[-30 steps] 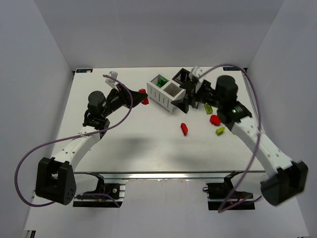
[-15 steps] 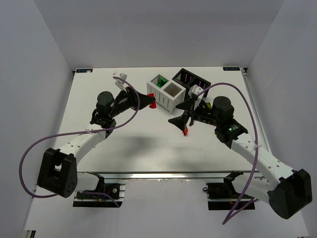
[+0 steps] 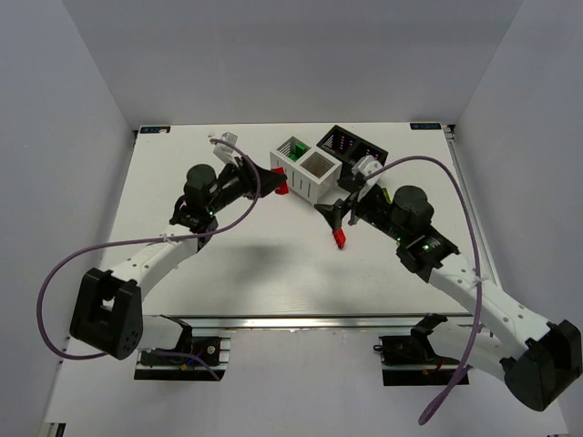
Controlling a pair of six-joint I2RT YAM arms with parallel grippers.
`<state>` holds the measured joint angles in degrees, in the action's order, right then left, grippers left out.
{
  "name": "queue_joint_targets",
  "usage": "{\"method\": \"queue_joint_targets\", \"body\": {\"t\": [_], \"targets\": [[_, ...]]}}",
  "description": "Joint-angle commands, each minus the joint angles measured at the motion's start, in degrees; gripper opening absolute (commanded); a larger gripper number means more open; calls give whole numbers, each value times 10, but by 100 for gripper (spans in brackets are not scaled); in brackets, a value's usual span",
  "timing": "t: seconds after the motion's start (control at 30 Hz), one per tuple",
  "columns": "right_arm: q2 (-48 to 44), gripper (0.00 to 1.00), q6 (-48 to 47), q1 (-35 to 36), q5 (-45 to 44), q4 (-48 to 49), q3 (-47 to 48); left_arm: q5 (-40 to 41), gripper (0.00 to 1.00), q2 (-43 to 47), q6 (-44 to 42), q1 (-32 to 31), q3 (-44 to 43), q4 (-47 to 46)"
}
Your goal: Sort the legos into containers by color
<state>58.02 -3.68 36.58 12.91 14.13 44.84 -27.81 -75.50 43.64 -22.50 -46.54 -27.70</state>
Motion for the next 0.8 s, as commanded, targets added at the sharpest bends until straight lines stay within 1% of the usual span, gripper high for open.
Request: {"method": "queue_joint_targets", "body": {"t": [0.0,0.03,0.07,0.1,0.13,0.17,0.2,0.23,0.27,0.33,0.37,0.4,0.47,0.6,0.67,0.7,0.77], "targets": [[-56,89,-48,-30,-104,5,37,86,12,-32,-57,-20,-68,76],[-68,89,-51,-40,-97,6,34,104,12,-62,-85,-30,-87,91],[-94,73,-48,-48,-73,10,22,125,12,-79,-101,-55,-136,109],[-107,54,-46,-62,-62,17,16,154,11,-120,-132,-68,-164,139],[-130,36,-45,-64,-54,20,11,166,11,-142,-144,-77,-193,151],[-139,7,-42,-66,-52,20,8,175,11,-167,-152,-92,-251,171],[-148,0,-44,-70,-52,20,7,181,11,-190,-155,-97,-280,177],[-163,0,-46,-71,-56,23,6,190,11,-236,-162,-101,-306,179],[-169,0,-51,-72,-67,25,3,197,11,-258,-166,-107,-357,184],[-185,0,-56,-76,-80,32,1,221,11,-303,-180,-112,-405,194],[-190,0,-60,-76,-93,34,-1,230,11,-342,-188,-116,-426,193],[-194,0,-62,-77,-97,37,-4,238,11,-361,-198,-117,-466,187],[-204,0,-66,-77,-112,46,-6,256,10,-394,-210,-120,-495,168],[-217,0,-76,-77,-127,57,-12,270,10,-474,-232,-126,-540,82],[-222,0,-78,-77,-126,60,-13,270,11,-500,-239,-127,-579,73],[-222,0,-79,-77,-126,61,-14,288,11,-524,-243,-127,-593,74],[-223,0,-81,-77,-126,63,-16,294,11,-545,-257,-127,-630,76]]}}
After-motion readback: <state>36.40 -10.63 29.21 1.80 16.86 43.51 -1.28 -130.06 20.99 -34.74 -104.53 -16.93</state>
